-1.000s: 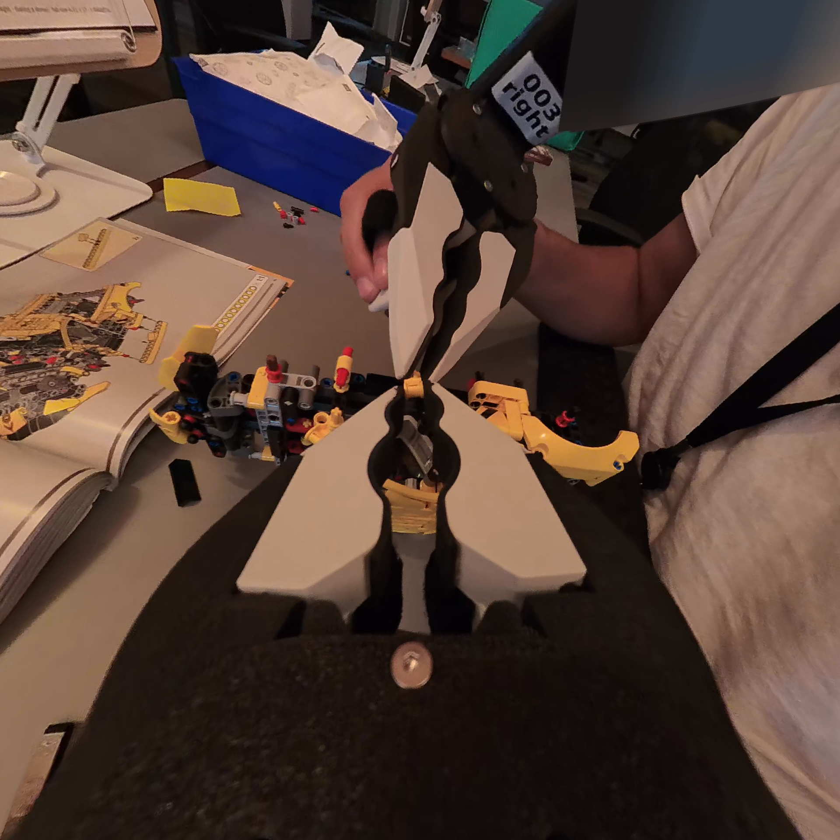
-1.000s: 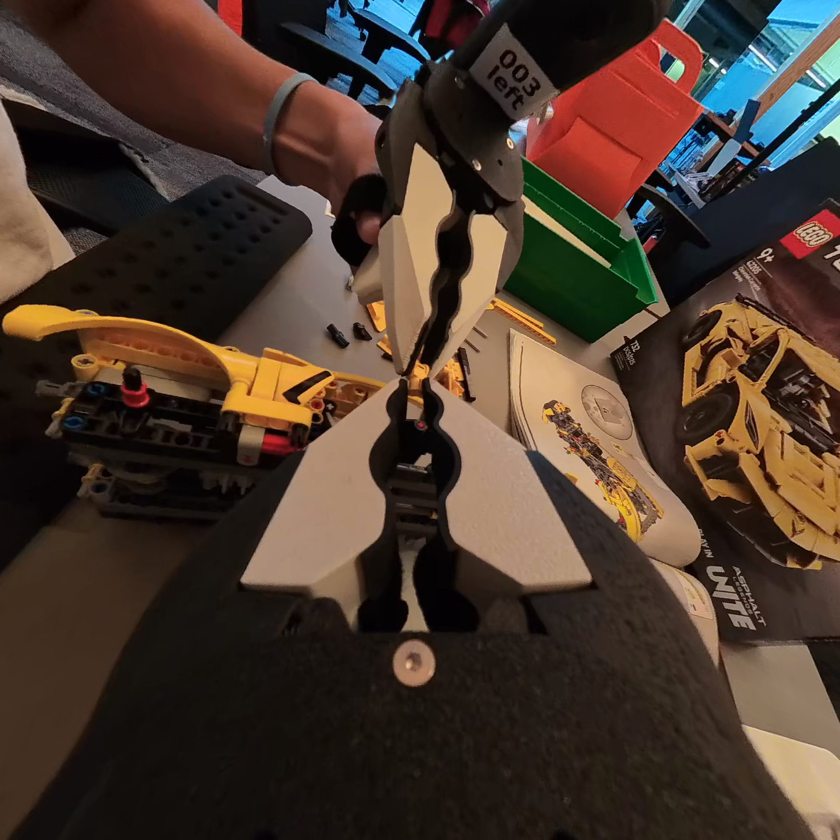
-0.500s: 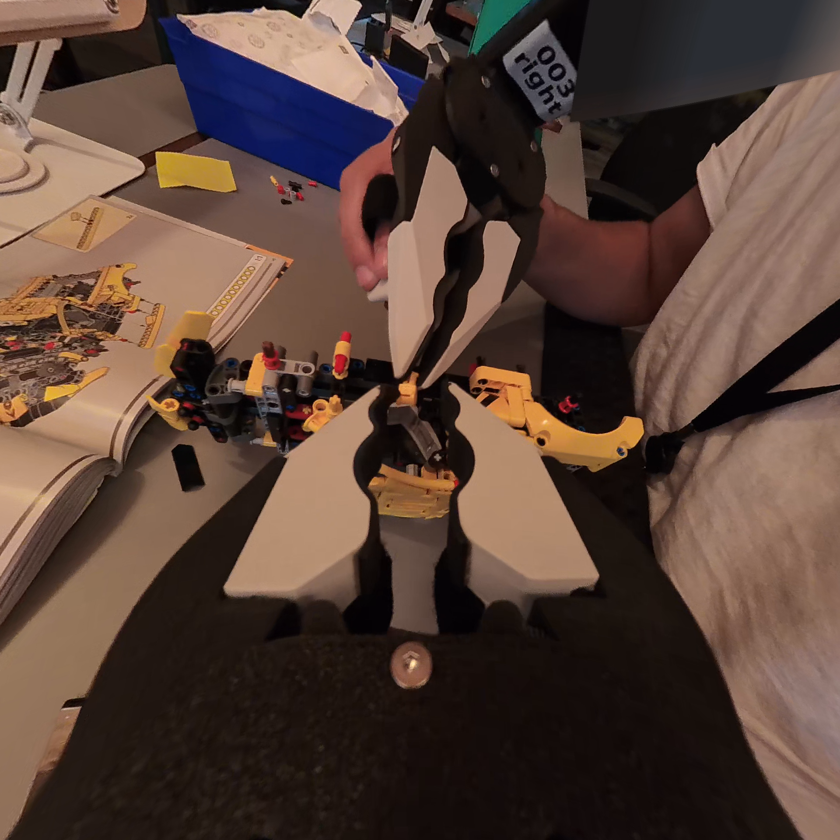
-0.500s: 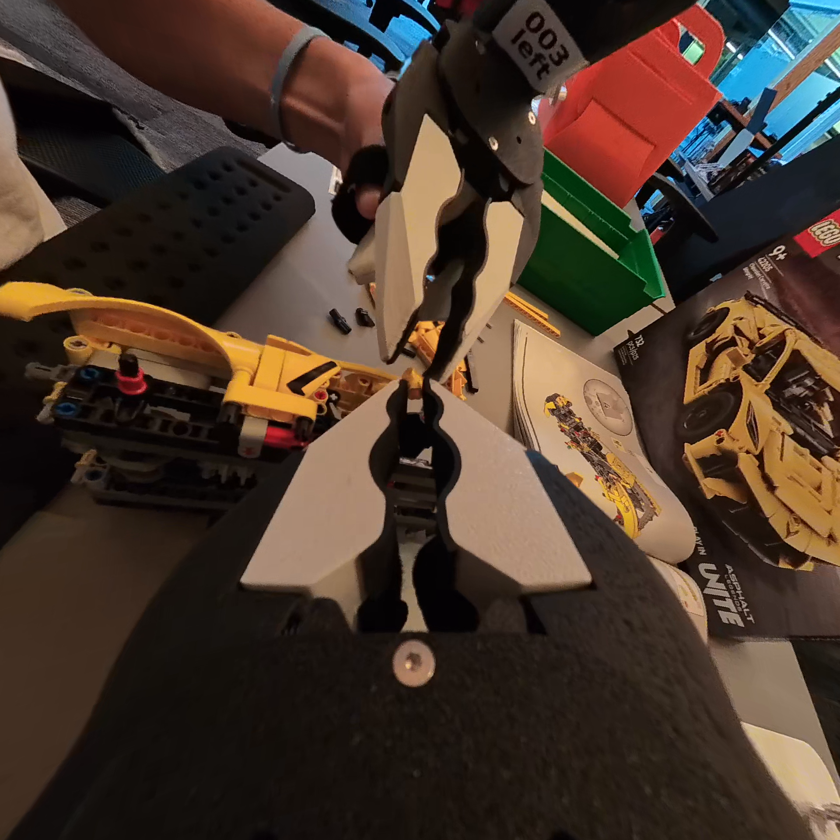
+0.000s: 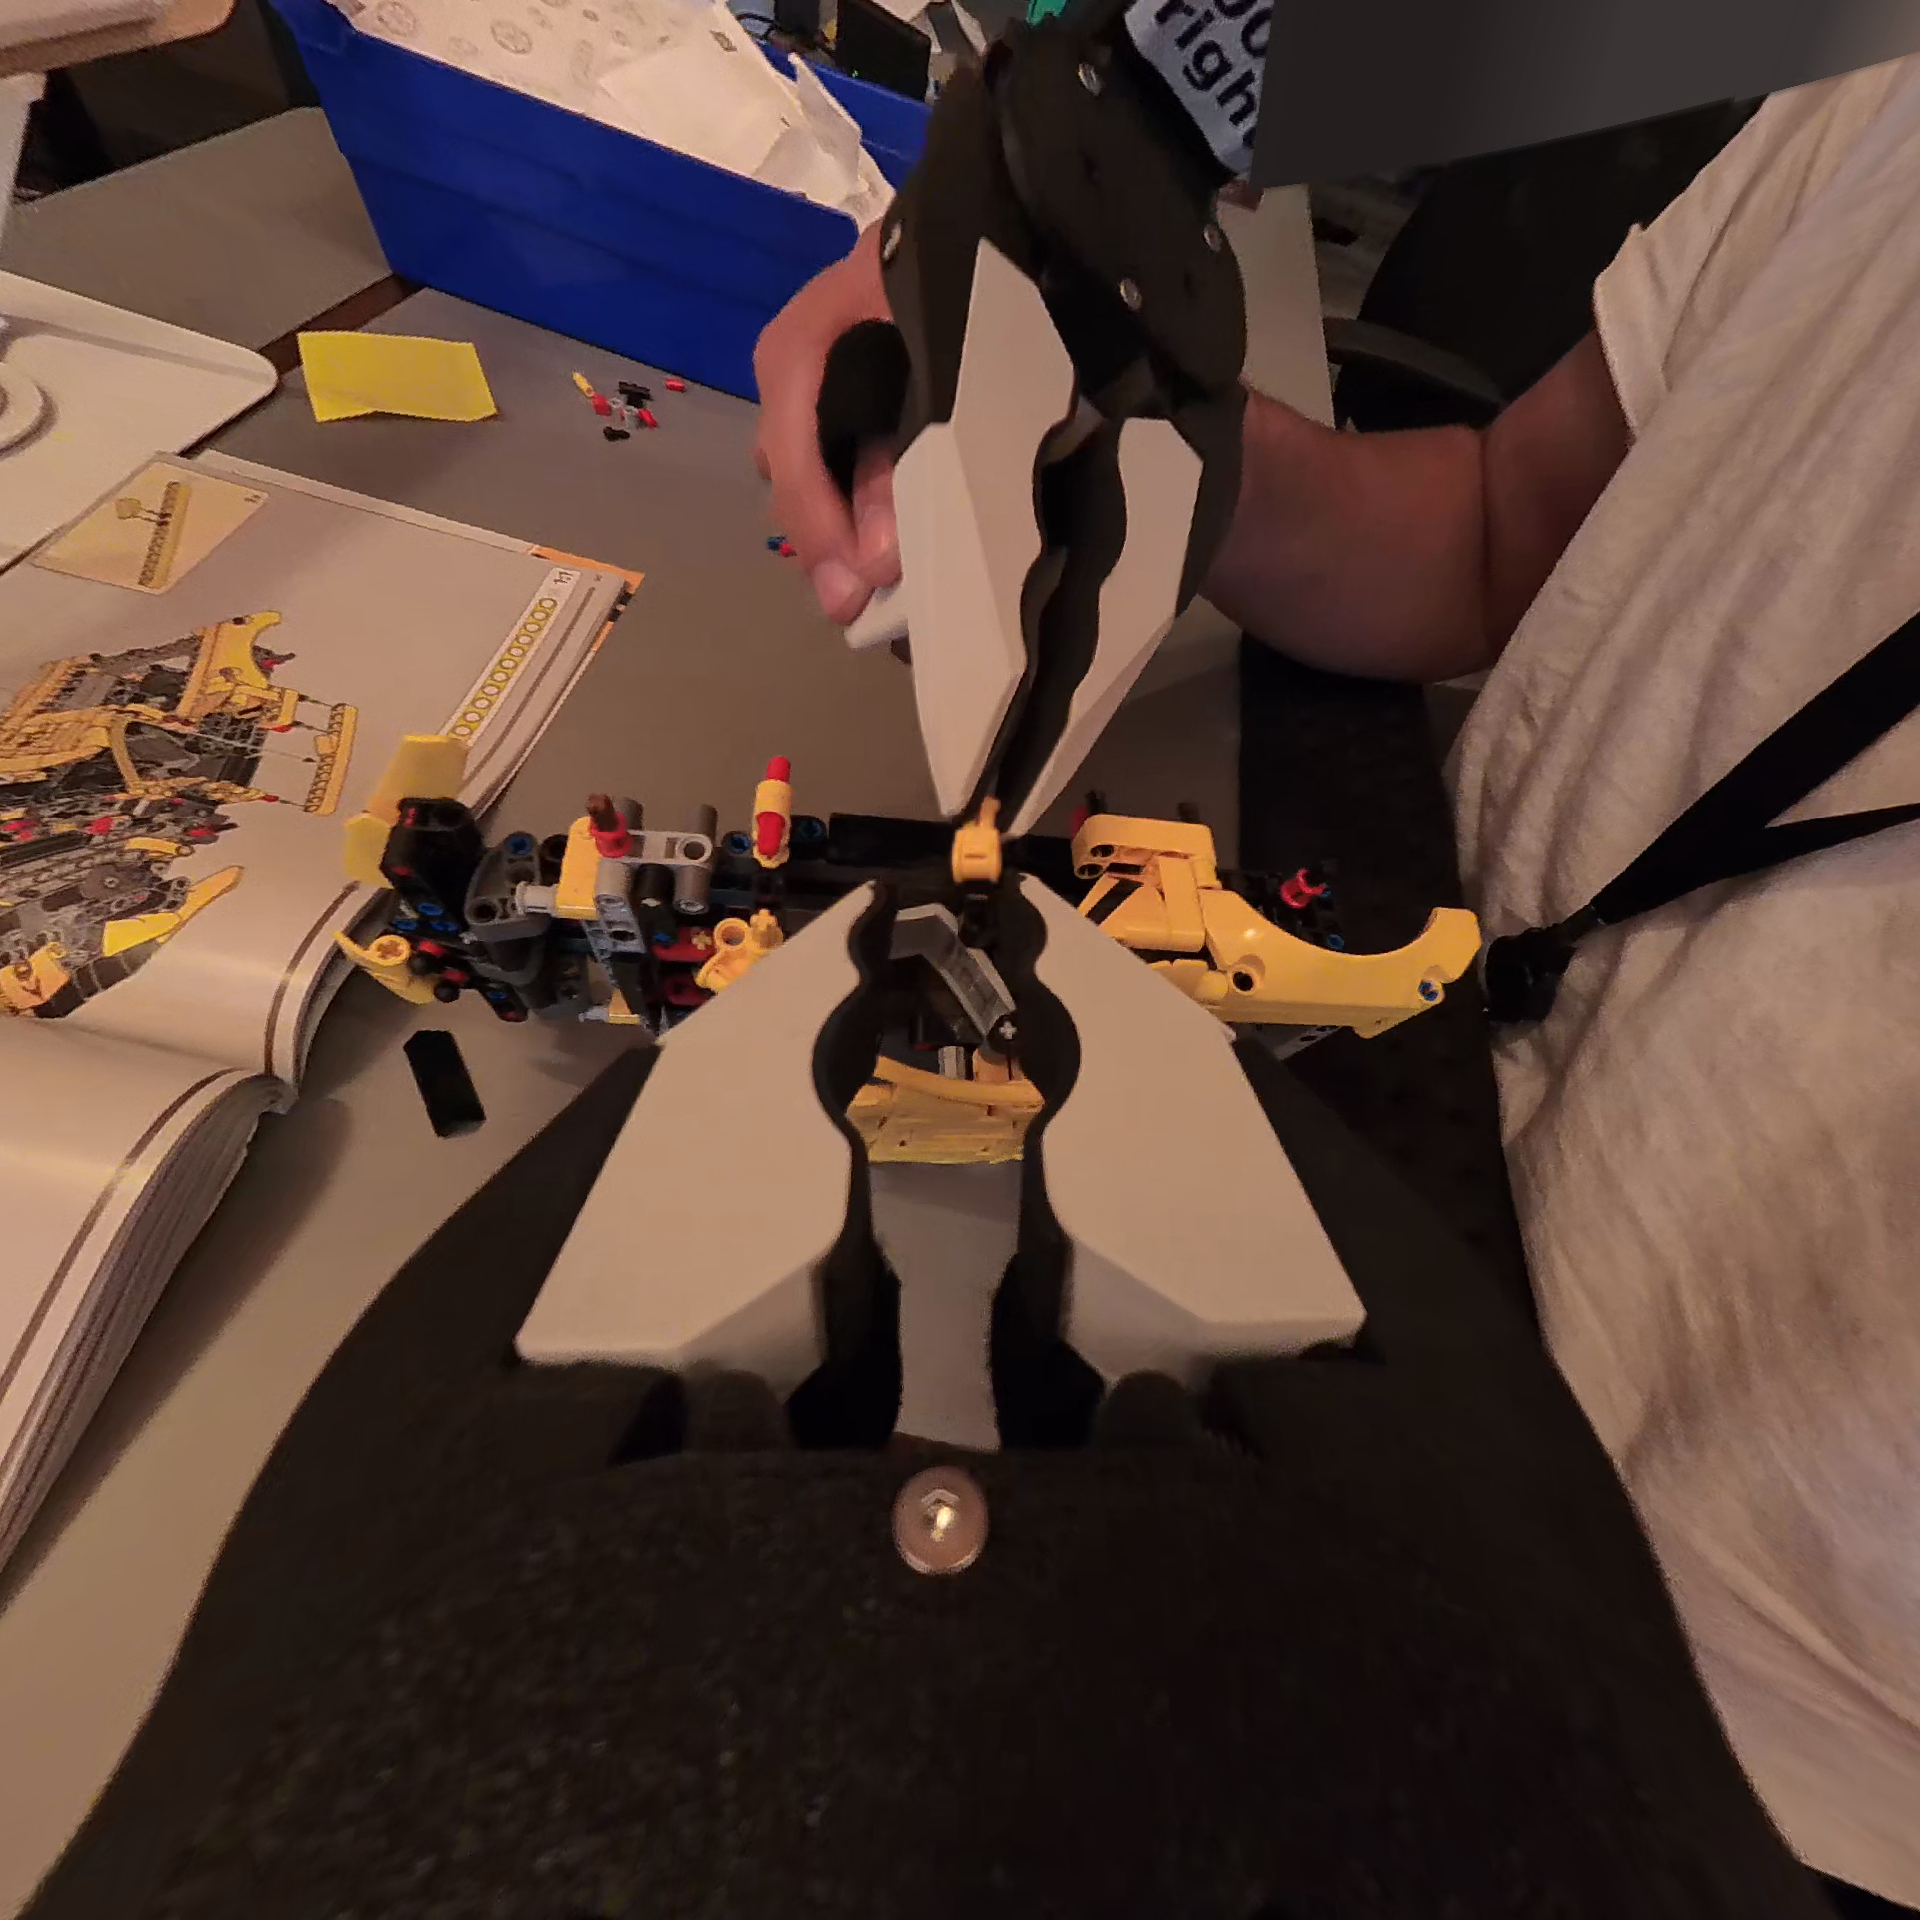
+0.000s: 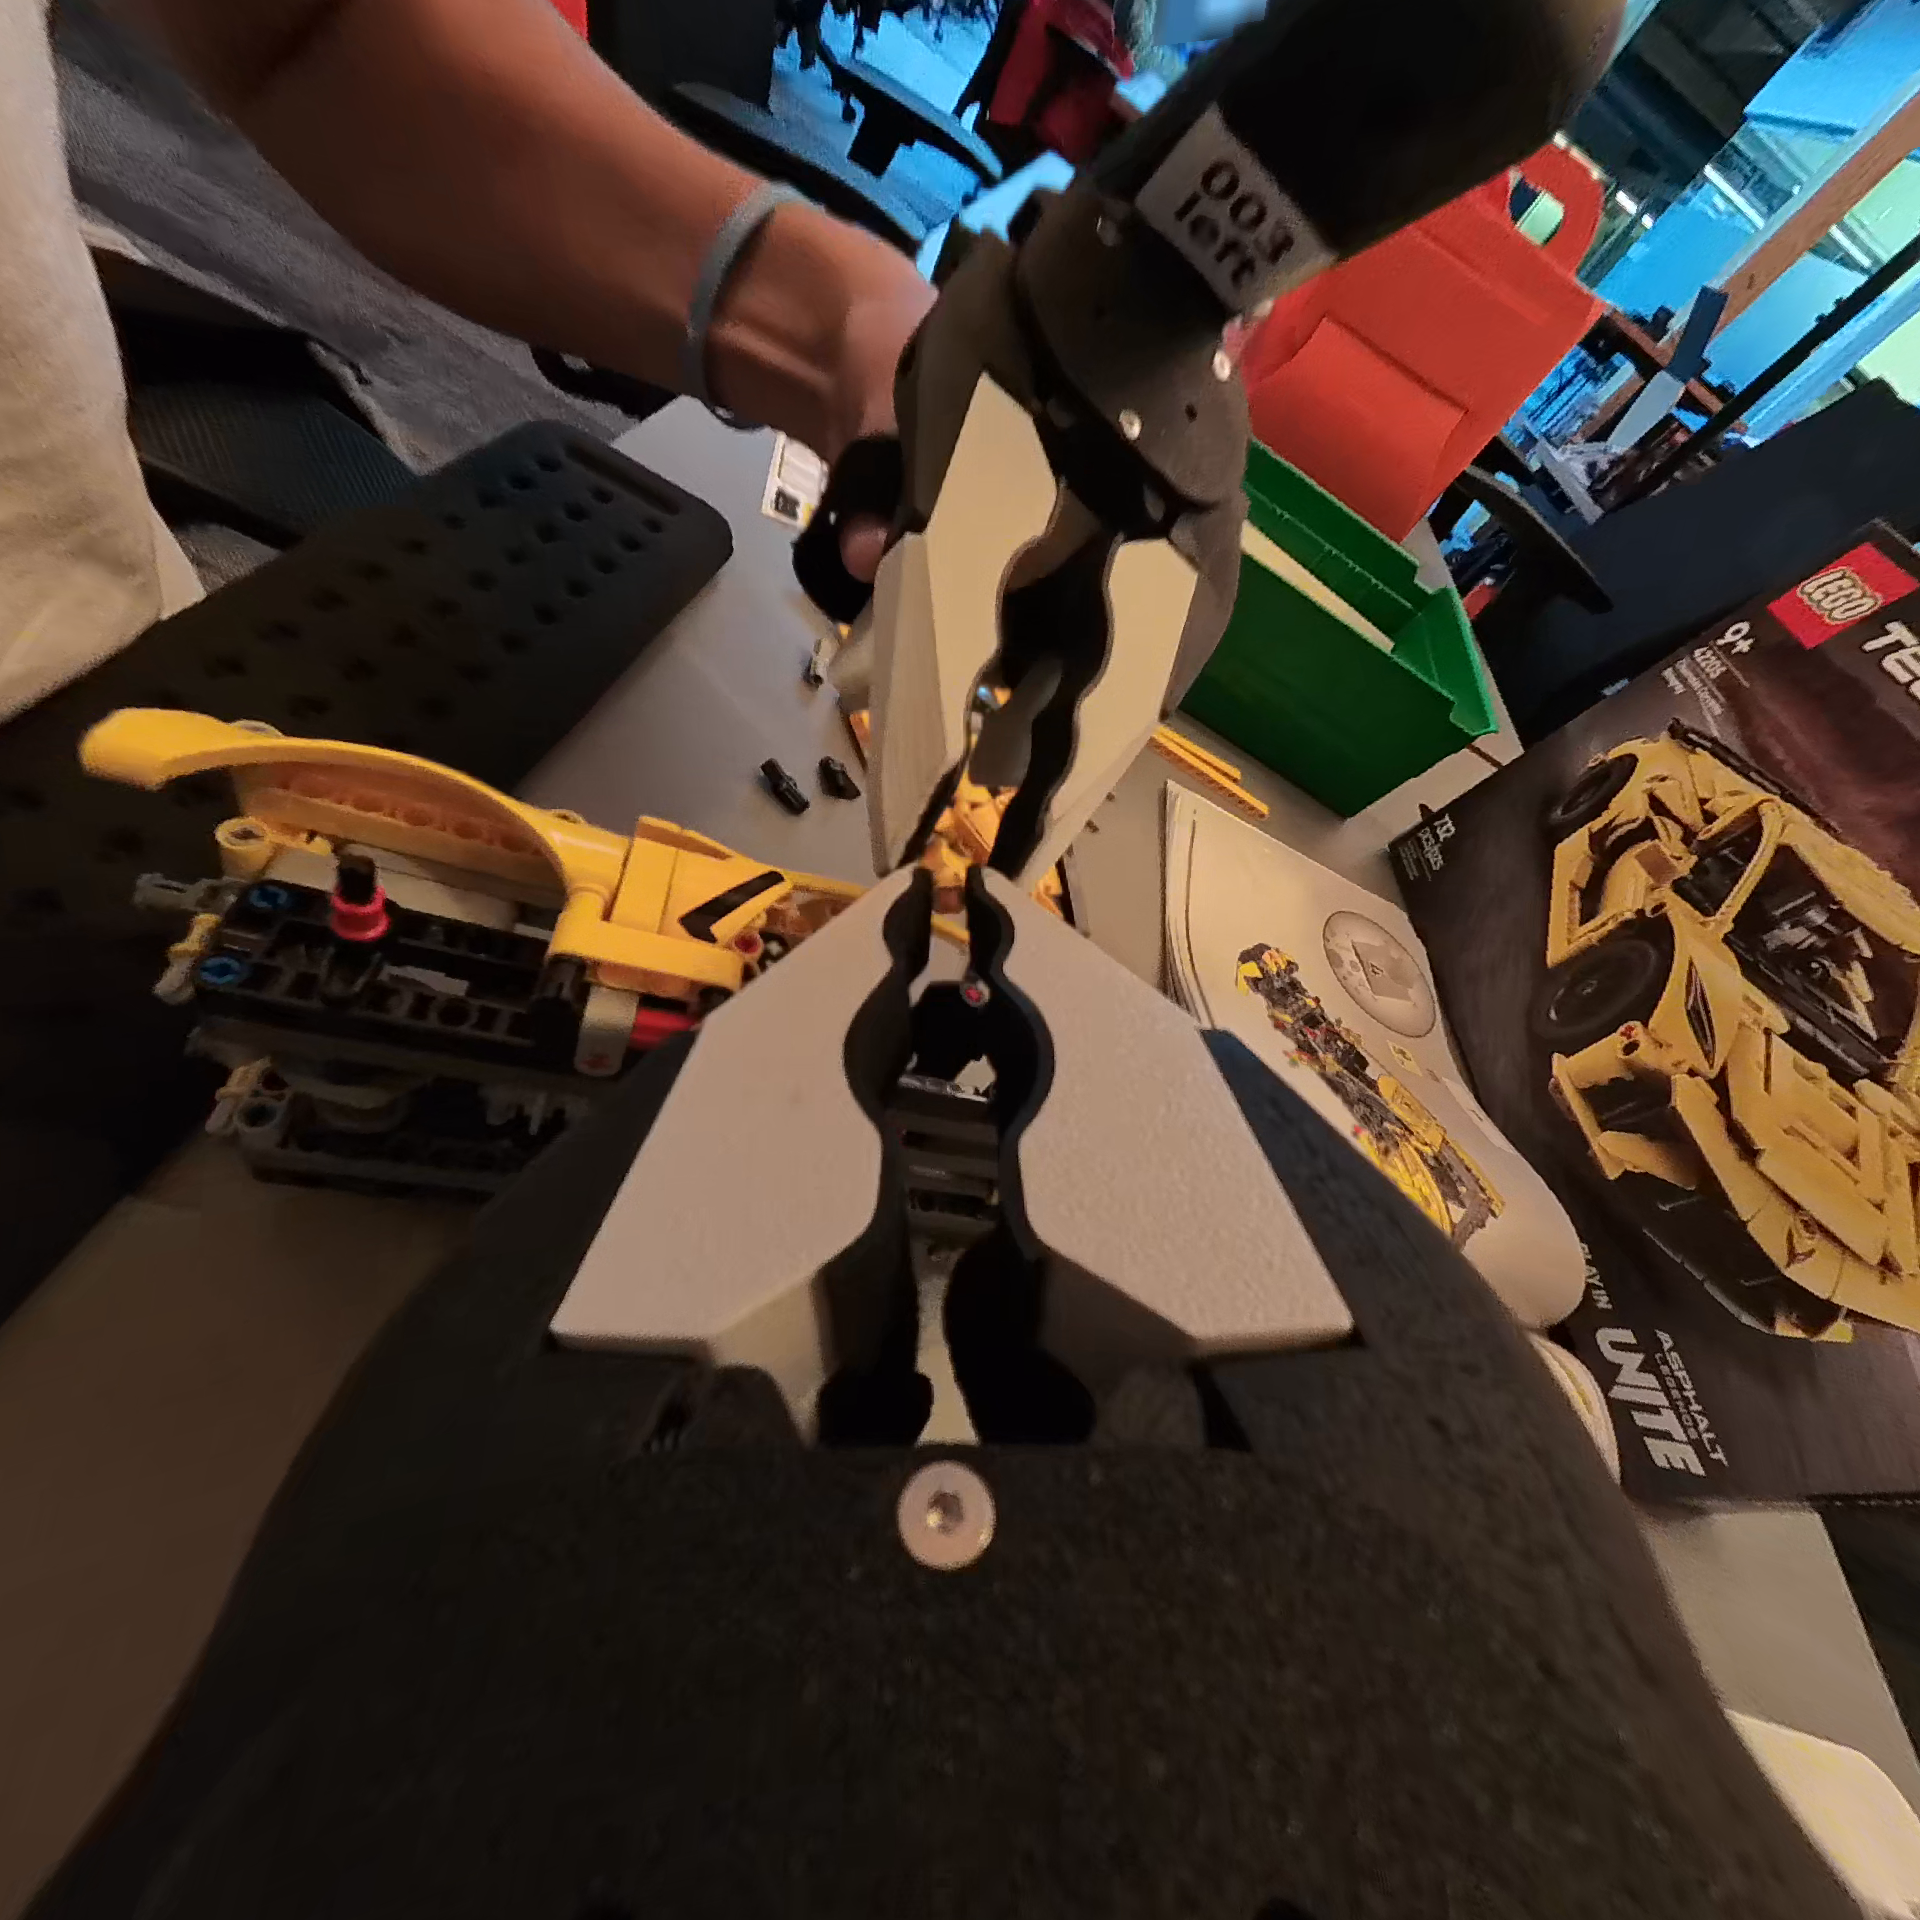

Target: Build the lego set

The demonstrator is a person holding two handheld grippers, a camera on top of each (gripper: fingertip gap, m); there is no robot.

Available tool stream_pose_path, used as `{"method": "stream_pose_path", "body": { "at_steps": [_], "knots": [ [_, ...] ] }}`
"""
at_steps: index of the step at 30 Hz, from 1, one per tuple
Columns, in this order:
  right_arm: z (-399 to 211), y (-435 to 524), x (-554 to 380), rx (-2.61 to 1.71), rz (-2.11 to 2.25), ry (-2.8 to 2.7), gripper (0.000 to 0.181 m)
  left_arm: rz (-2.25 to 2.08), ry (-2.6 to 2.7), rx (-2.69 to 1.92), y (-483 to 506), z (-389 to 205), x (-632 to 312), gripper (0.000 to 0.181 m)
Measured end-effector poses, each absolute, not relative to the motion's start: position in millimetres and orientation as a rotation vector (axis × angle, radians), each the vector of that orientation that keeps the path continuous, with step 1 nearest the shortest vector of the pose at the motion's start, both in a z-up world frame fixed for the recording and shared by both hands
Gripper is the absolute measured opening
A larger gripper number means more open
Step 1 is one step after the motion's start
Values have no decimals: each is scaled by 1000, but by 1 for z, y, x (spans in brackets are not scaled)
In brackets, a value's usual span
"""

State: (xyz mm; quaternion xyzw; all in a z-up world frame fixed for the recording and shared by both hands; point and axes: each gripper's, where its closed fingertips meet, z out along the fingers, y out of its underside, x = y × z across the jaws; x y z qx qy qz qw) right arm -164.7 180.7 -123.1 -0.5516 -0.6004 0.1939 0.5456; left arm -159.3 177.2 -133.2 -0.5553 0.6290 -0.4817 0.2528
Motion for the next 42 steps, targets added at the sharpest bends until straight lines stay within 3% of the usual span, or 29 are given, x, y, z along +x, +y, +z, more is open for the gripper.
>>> {"method": "stream_pose_path", "body": {
  "at_steps": [6,14,24,31,36,42],
  "knots": [
    [-125,179,-164,-1313,482,-1421,5,-1386,1688,-1449,173,-124,-158,7],
    [-122,180,-164,-1303,511,-1398,5,-1347,1714,-1452,175,-127,-157,15],
    [-124,186,-161,-1342,523,-1345,6,-1277,1738,-1426,180,-128,-157,7],
    [-135,214,-136,-1595,714,-1104,24,-920,1917,-1322,209,-135,-154,7],
    [-147,216,-144,-1586,696,-1166,8,-893,2058,-1327,215,-140,-151,7],
    [-147,216,-144,-1571,655,-1180,6,-896,2143,-1357,213,-146,-149,7]
  ]
}}
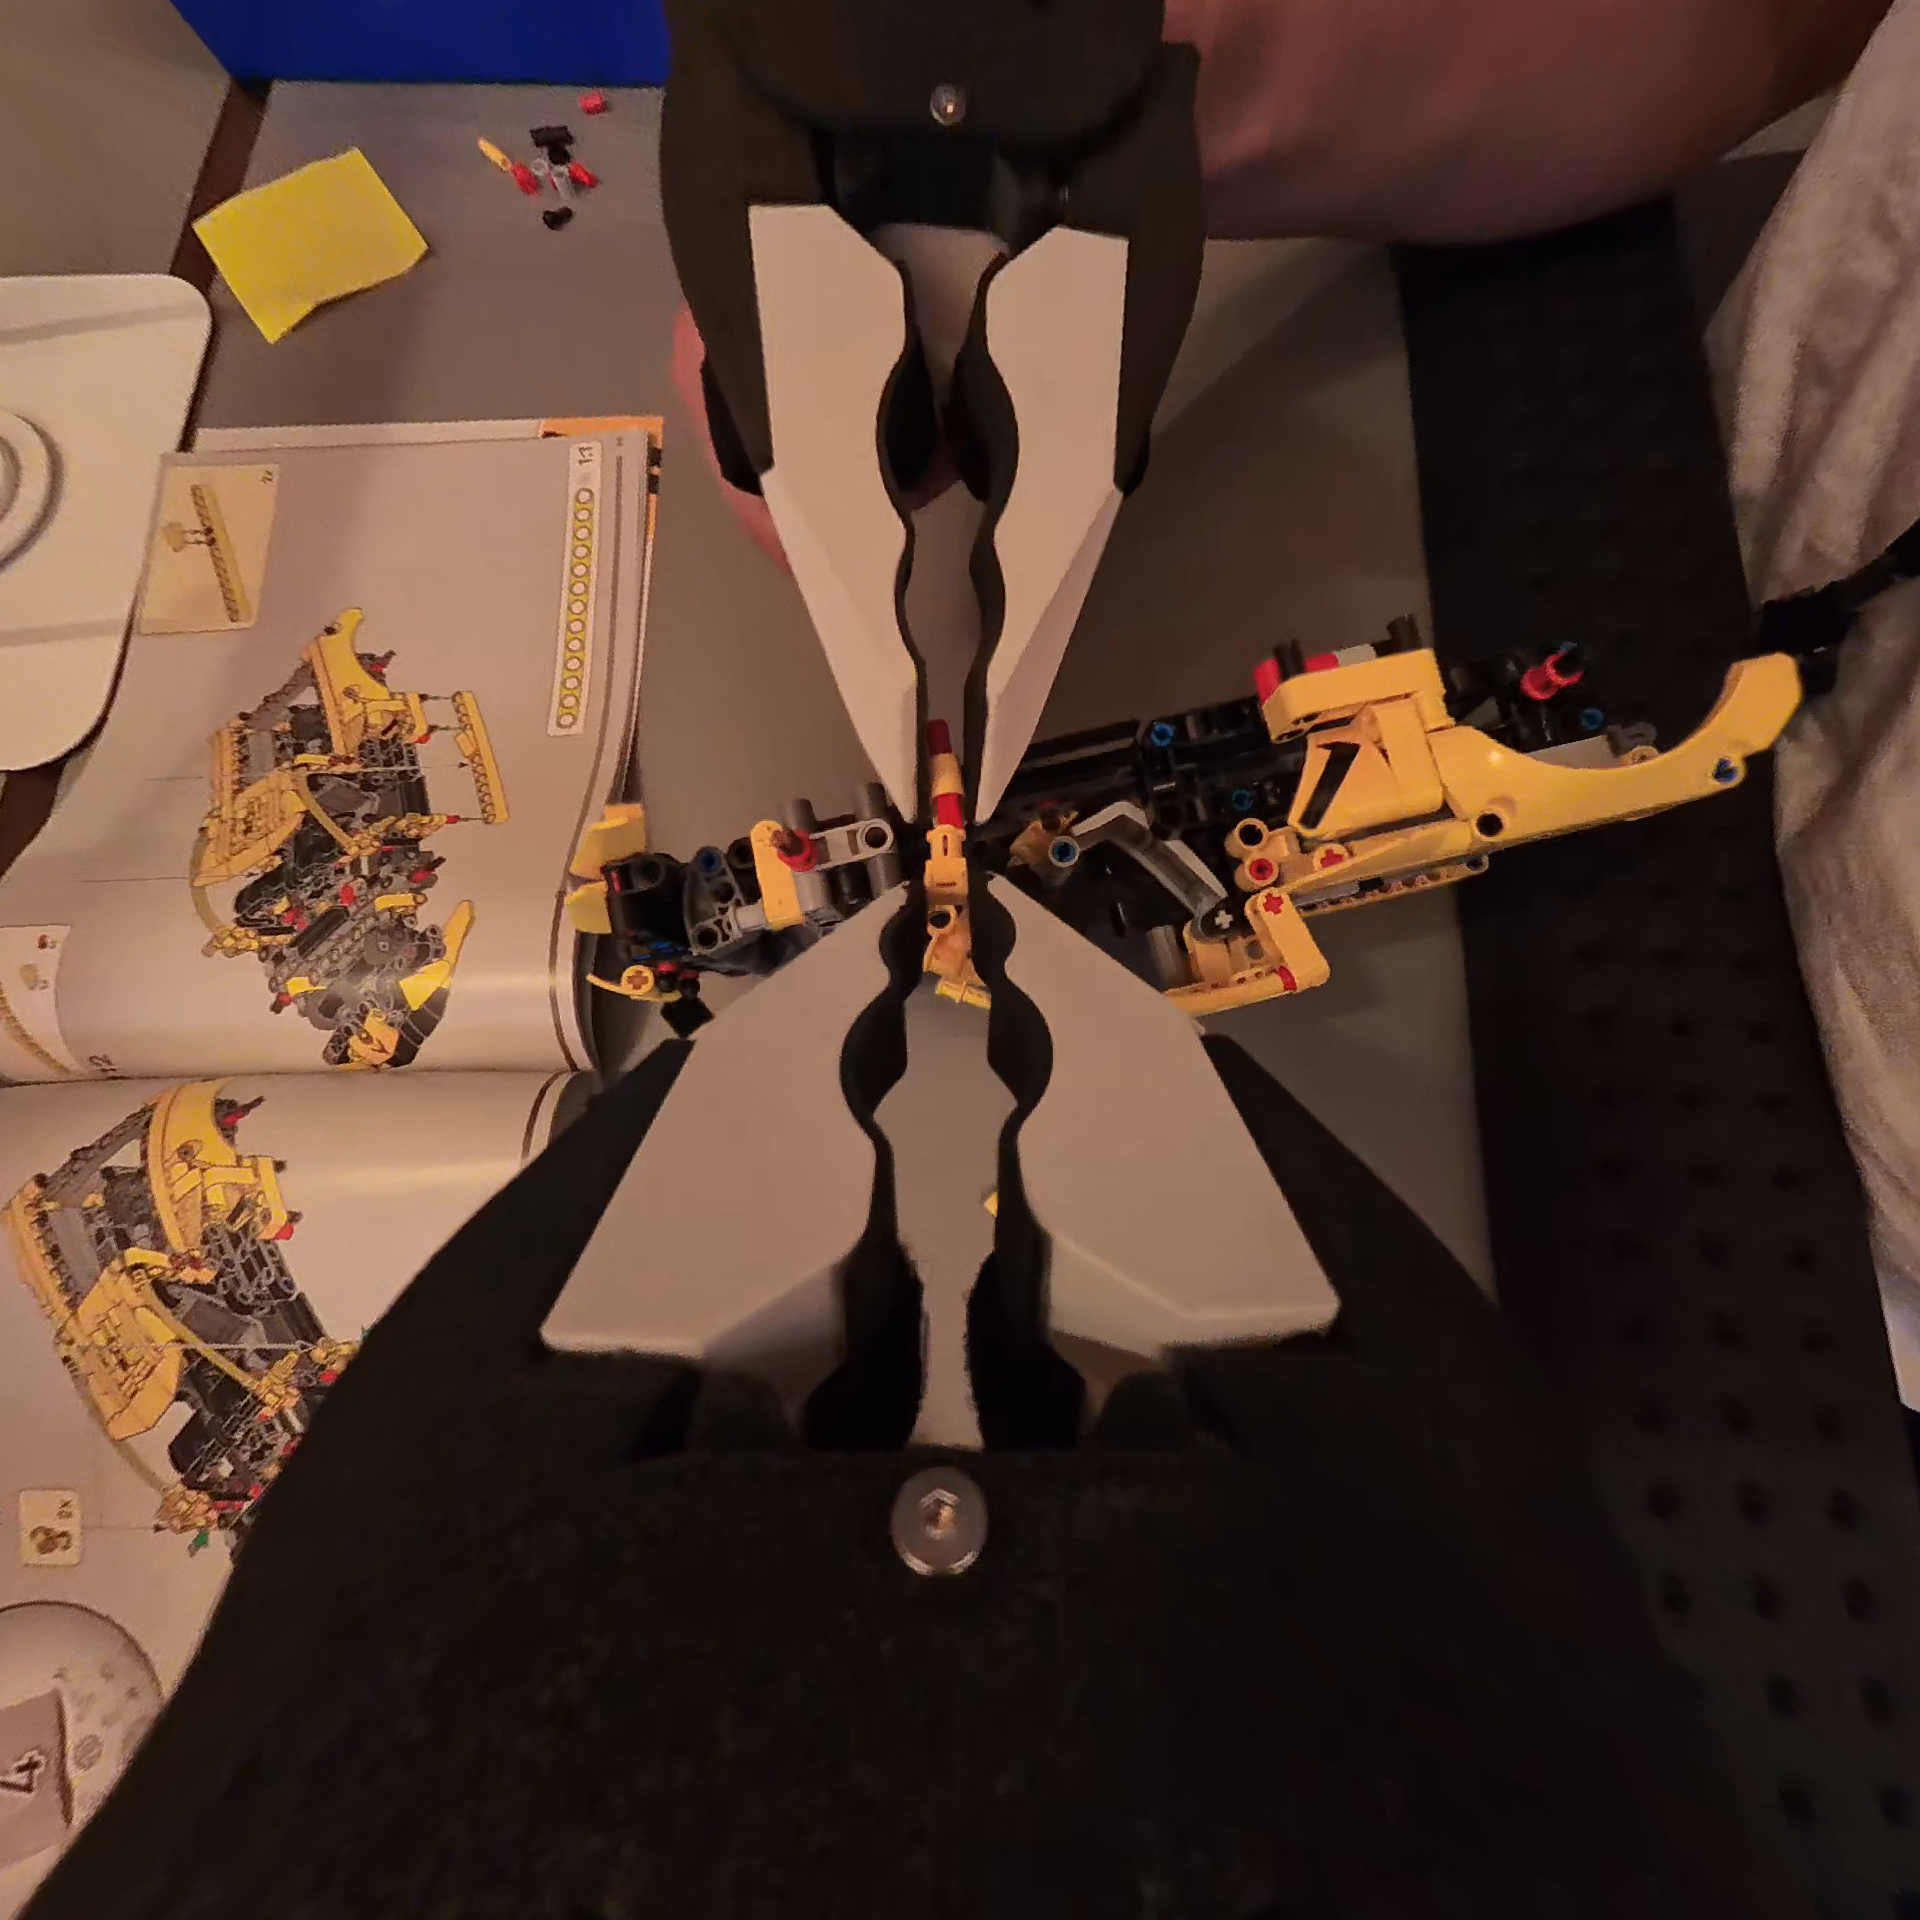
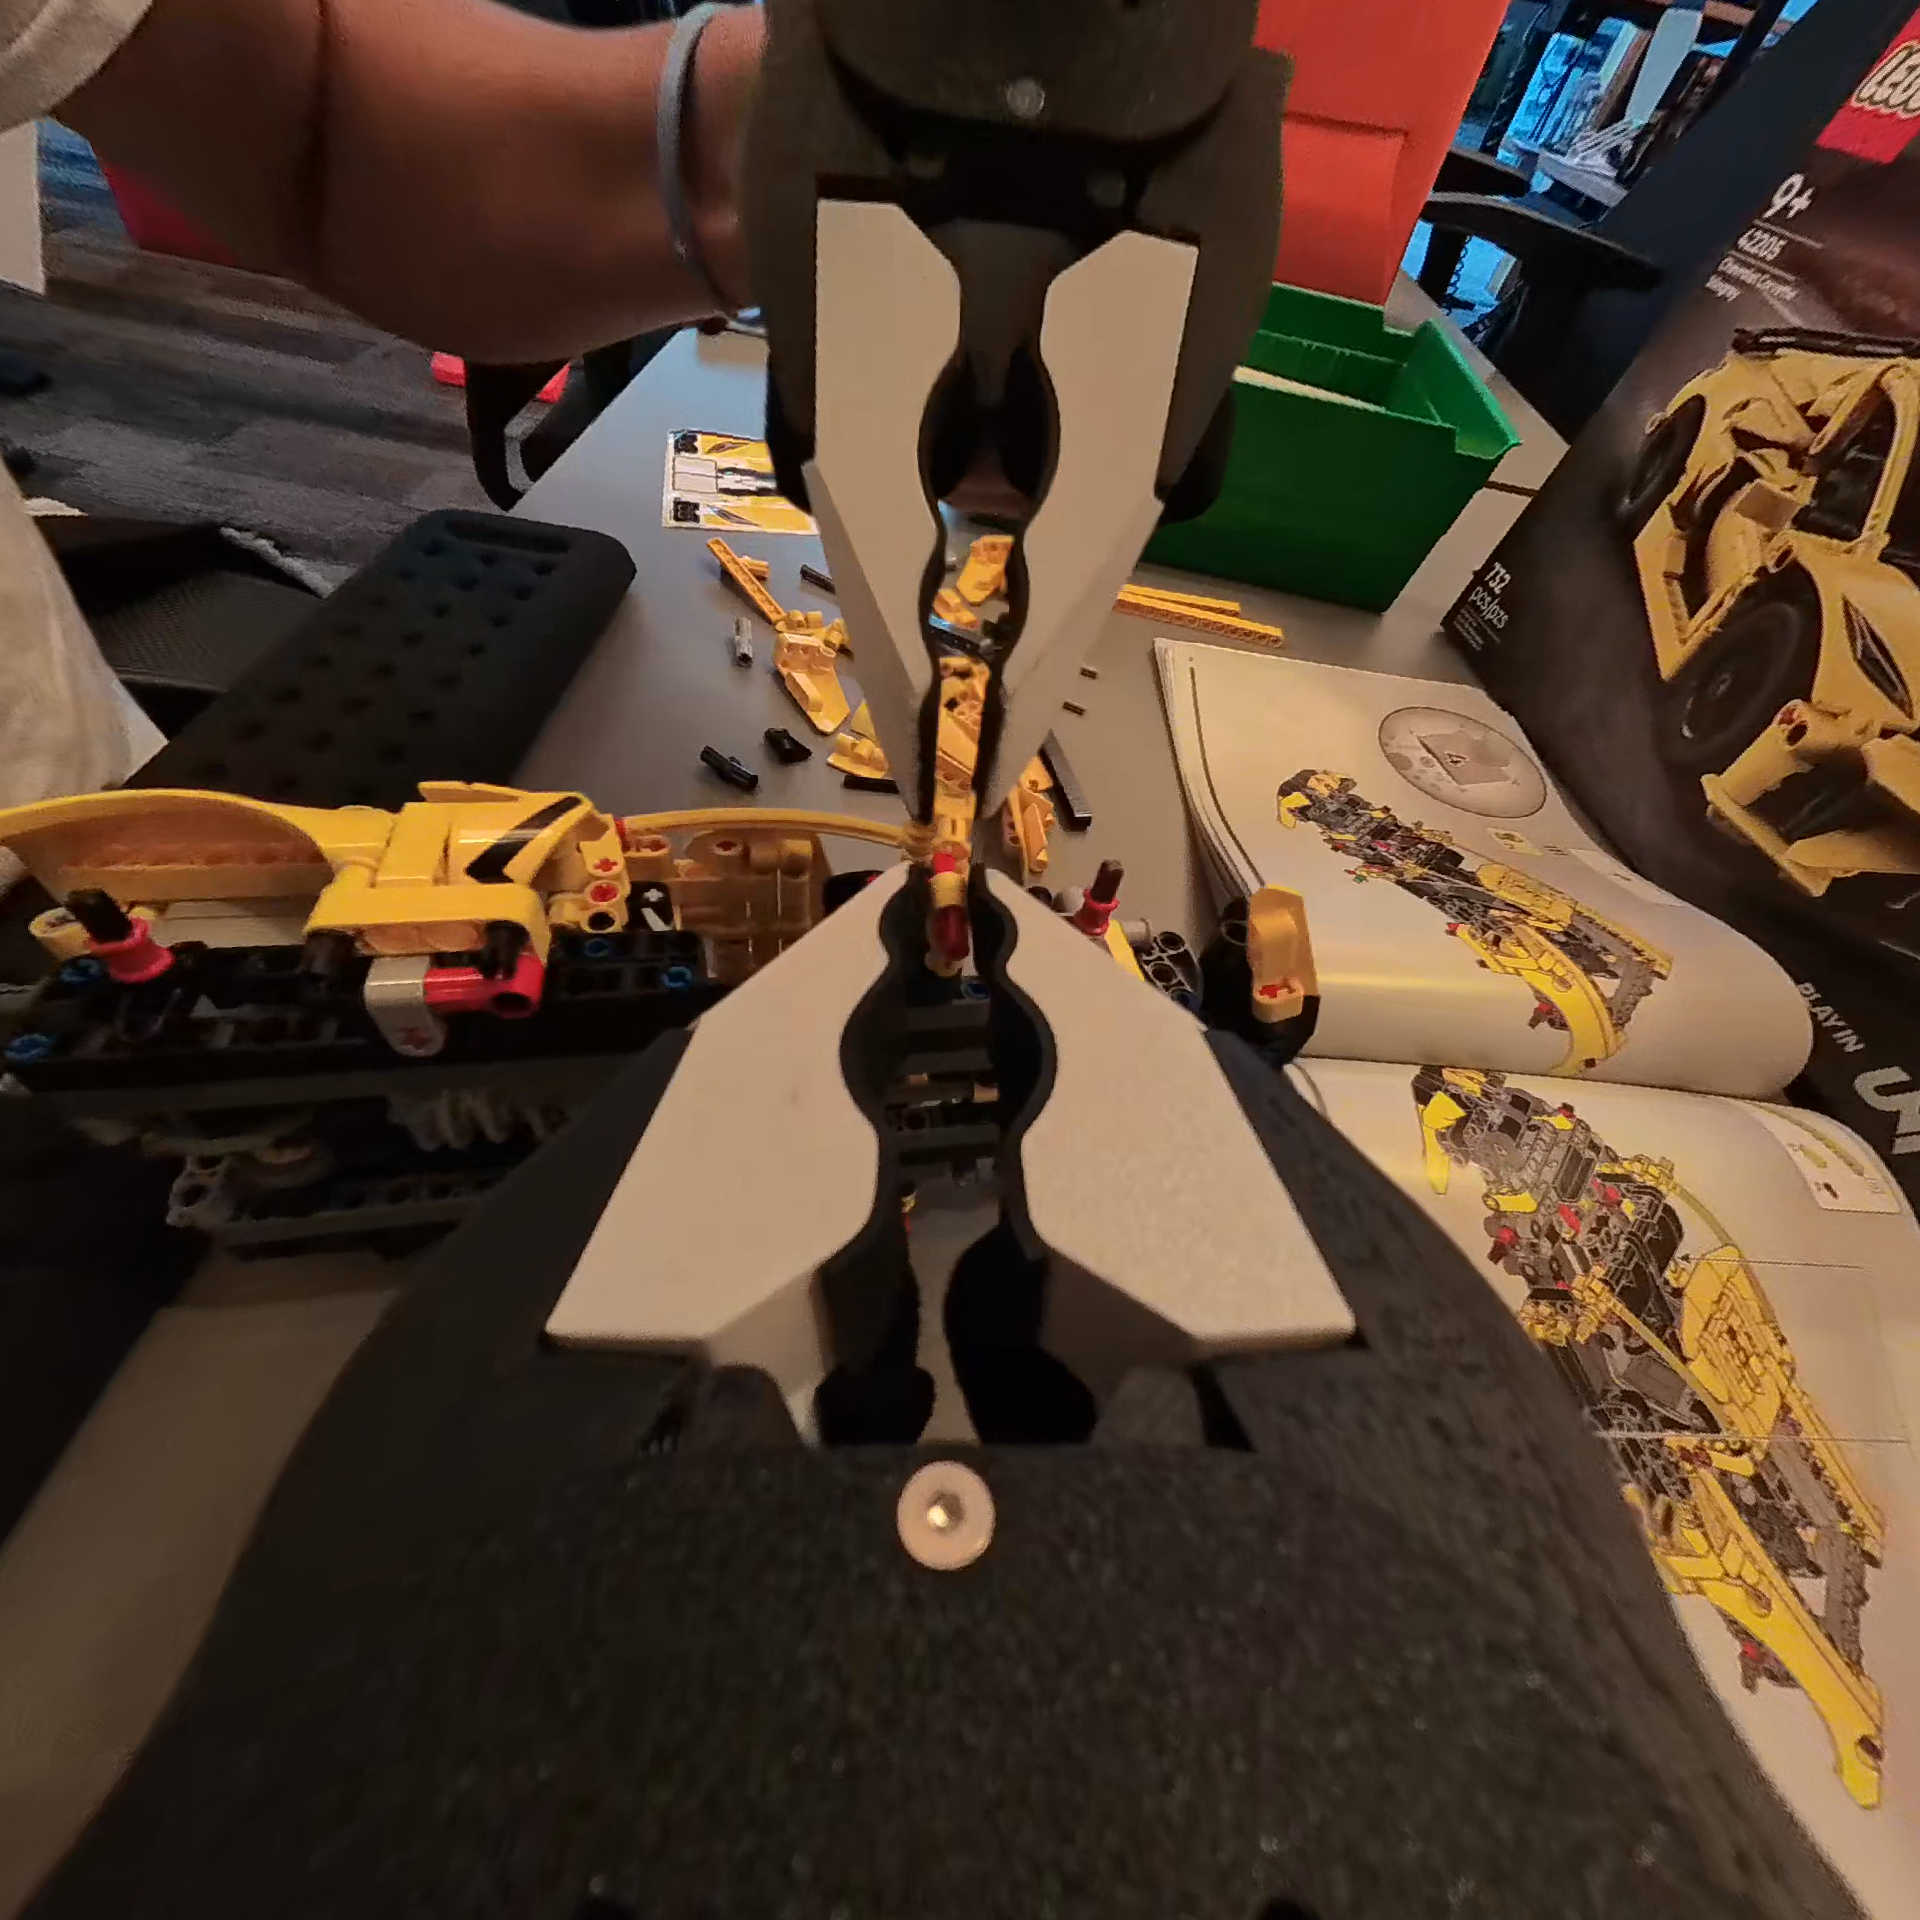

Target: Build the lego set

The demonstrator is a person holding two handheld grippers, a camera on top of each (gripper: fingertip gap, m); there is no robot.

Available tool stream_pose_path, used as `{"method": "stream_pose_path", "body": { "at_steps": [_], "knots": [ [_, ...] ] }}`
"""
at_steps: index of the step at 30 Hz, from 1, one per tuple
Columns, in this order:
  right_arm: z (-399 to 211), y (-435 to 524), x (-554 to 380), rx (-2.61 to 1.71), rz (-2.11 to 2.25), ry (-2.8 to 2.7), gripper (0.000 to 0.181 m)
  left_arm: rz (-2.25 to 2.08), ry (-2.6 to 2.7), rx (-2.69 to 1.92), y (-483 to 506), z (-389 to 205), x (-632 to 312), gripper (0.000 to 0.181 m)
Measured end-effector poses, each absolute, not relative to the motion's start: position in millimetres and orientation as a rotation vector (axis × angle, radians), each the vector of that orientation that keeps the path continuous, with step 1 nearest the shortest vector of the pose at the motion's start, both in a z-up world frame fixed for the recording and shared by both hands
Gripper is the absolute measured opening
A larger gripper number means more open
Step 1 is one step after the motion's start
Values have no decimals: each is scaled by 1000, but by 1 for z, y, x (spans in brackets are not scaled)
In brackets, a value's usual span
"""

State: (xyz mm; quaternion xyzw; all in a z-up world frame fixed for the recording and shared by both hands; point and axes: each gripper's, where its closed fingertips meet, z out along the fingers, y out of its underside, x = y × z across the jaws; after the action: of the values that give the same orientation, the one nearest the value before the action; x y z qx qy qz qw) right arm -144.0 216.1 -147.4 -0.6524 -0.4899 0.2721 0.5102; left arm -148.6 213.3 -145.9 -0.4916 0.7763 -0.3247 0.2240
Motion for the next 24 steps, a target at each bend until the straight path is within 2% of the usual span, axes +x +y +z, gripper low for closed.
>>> {"method": "stream_pose_path", "body": {
  "at_steps": [24],
  "knots": [
    [-146,216,-139,-1506,721,-1072,6,-781,2249,-1508,212,-150,-144,7]
  ]
}}
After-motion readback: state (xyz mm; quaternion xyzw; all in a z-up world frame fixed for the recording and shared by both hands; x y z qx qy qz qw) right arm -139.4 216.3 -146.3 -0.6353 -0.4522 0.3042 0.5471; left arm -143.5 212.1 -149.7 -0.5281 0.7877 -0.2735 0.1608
